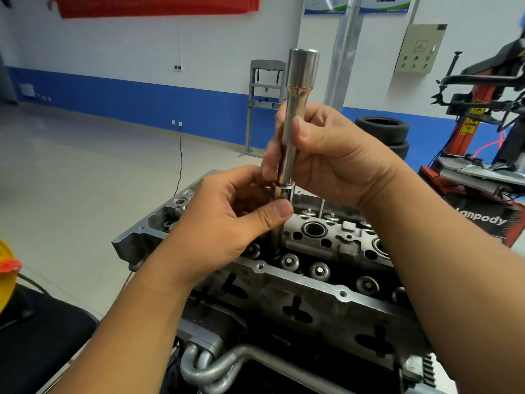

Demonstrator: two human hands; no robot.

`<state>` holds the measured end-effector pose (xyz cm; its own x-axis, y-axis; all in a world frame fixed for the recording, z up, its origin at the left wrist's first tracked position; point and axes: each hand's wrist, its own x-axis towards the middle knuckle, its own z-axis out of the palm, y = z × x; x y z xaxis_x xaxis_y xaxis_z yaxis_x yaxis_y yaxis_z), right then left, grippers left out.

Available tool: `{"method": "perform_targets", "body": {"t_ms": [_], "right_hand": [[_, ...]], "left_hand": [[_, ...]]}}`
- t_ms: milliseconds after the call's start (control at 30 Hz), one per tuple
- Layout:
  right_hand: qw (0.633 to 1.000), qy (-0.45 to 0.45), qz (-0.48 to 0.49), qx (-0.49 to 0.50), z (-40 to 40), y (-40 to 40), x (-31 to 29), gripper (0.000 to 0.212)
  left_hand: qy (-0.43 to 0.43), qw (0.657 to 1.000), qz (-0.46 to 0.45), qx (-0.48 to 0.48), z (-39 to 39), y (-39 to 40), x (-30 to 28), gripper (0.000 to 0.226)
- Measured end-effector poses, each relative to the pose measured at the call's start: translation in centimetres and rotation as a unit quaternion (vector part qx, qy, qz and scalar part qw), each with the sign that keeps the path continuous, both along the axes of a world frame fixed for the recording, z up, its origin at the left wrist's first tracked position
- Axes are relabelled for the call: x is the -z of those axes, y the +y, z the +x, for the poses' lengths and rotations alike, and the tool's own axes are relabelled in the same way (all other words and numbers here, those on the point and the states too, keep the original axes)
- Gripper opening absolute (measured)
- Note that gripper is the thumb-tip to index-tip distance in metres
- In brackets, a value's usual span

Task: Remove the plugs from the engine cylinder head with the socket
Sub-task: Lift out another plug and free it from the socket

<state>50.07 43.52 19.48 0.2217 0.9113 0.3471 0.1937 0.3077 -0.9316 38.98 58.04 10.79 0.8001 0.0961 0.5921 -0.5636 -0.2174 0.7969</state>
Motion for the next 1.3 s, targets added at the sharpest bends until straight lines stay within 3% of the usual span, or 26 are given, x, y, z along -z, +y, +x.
{"method": "perform_targets", "body": {"t_ms": [133,267,433,500,667,900,1000,1133,1300], "right_hand": [[1.000,0.009,0.010,-0.008,0.12,-0.20,0.00,0.040],[1.000,0.014,0.005,-0.023,0.16,-0.16,0.13,0.032],[1.000,0.006,0.016,-0.003,-0.09,0.02,-0.04,0.050],[1.000,-0.003,0.021,-0.003,-0.13,-0.01,-0.05,0.051],[1.000,0.011,0.022,-0.006,-0.02,-0.10,0.00,0.034],[1.000,0.015,0.018,-0.017,-0.03,0.26,0.04,0.041],[1.000,0.008,0.022,-0.015,-0.24,0.34,0.12,0.041],[1.000,0.010,0.016,-0.022,-0.42,0.25,0.03,0.040],[1.000,0.012,0.017,-0.011,-0.32,0.38,0.27,0.032]], "left_hand": [[0.011,0.995,-0.018,0.099,-0.36,0.14,-0.37,0.033],[-0.003,0.998,-0.051,0.027,-0.11,-0.04,0.03,0.037],[-0.035,0.997,-0.042,-0.047,0.04,-0.42,0.26,0.036],[-0.042,0.997,-0.041,-0.040,0.02,-0.44,0.21,0.033],[-0.009,0.995,-0.035,0.089,-0.36,0.14,-0.23,0.037],[-0.032,0.998,-0.055,-0.026,0.09,-0.39,0.12,0.041],[-0.027,0.998,-0.047,-0.008,-0.03,-0.22,0.01,0.035],[-0.002,0.994,-0.040,0.104,-0.43,0.25,-0.19,0.029],[-0.019,0.998,-0.050,0.021,-0.21,-0.09,0.00,0.032]]}}
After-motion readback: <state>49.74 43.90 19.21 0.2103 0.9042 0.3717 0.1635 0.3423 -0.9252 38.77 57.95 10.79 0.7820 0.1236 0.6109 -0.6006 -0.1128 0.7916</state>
